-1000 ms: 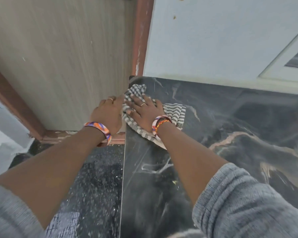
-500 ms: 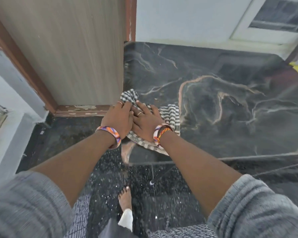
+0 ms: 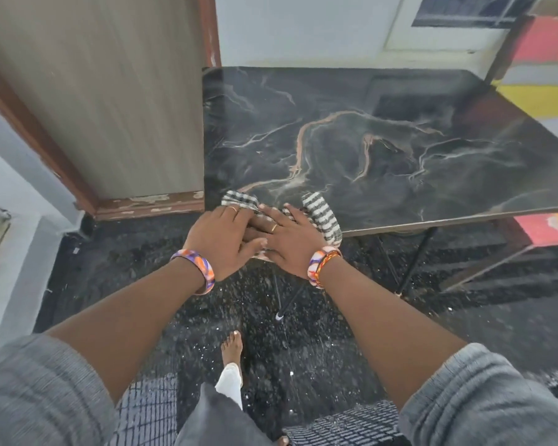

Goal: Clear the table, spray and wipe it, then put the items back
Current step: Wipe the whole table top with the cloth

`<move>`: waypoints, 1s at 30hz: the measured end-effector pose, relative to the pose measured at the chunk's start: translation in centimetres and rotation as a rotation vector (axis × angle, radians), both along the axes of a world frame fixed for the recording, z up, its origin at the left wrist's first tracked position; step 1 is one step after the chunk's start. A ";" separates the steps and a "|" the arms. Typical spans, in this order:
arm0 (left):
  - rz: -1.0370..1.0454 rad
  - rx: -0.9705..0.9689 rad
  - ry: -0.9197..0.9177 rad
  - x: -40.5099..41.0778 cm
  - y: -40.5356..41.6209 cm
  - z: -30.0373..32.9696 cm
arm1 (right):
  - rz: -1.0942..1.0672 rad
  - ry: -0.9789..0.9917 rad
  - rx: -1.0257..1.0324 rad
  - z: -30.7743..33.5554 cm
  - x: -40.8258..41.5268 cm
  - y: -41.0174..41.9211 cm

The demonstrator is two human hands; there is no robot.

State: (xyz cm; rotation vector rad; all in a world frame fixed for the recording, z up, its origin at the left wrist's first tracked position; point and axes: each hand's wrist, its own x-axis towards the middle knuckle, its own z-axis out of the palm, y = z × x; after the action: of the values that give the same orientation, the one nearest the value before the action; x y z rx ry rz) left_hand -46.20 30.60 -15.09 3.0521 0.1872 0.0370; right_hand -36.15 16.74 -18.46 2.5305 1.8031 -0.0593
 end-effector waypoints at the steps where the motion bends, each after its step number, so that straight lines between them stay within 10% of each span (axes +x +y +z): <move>1: -0.034 0.020 0.039 0.6 -1.0 0.1 | -0.031 -0.001 0.014 -0.2 0.5 -1.4; 30: -0.558 -0.032 0.135 31.4 -32.2 2.1 | -0.600 -0.318 0.117 -3.4 22.7 -34.6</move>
State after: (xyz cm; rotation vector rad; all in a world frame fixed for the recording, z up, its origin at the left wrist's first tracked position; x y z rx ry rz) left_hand -14.84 -1.56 -12.97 2.9552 -0.6459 -0.2049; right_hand -13.45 -17.83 -21.81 2.8576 0.9270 0.4167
